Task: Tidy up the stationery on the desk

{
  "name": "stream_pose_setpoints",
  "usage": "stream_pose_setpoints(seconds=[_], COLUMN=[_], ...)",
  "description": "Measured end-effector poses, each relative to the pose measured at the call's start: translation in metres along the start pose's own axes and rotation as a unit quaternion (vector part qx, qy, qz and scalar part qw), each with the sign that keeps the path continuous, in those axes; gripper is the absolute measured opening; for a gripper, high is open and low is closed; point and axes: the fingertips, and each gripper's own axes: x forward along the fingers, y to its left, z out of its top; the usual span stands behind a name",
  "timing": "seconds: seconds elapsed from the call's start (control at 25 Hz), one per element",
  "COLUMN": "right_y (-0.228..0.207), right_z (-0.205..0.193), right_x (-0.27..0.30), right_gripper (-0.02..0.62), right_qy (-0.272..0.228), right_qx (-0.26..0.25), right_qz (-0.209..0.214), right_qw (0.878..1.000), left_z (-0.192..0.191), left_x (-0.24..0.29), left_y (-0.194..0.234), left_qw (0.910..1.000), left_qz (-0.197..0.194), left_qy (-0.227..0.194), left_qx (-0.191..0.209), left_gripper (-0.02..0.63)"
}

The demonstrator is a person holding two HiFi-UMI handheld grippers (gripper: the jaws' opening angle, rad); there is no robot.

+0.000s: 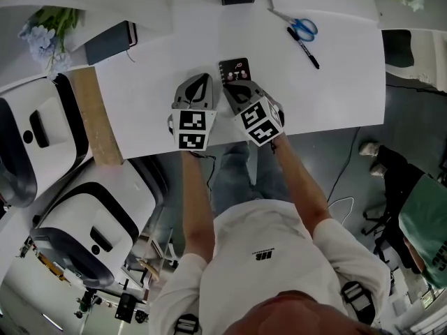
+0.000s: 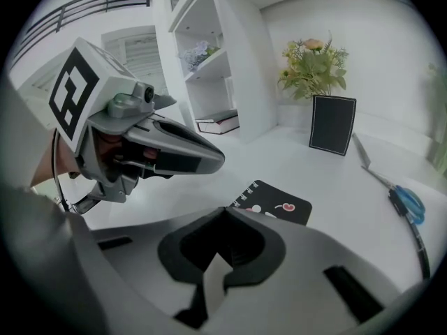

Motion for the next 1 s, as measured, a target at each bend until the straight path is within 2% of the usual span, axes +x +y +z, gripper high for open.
stream_pose_setpoints(seconds=[0.28, 0.52, 0.72, 1.0], right_y=[0.004, -0.003, -0.022, -0.065], right_z=[0.009, 0.015, 0.021, 0.009], right_x=[0.006, -0.011, -0.031, -0.059], right_gripper=[-0.005, -0.003, -0.003, -0.003], right_qy=[-0.008, -0.022, -0.04, -0.042], right_qx=[0.001, 0.004, 0.005, 0.017], right_qz=[0.007, -0.001, -0.027, -0.075], right_qw=[1.0, 1.0, 0.999, 0.996], left_z=[-0.007, 0.0, 0.01, 0.031], left_x=[-0.016, -0.019, -0.015, 0.003], left_y=[0.003, -0.006, -0.022, -0.054], left_qw=[0.9997, 0.9996, 0.9992, 0.9966], left_qz=[0.014, 0.009, -0.01, -0.052], left_qy=[-0.007, -0.018, -0.031, -0.055], left_qx=[-0.02, -0.021, -0.023, -0.032], left_gripper=[0.0, 0.0, 0.0, 0.0])
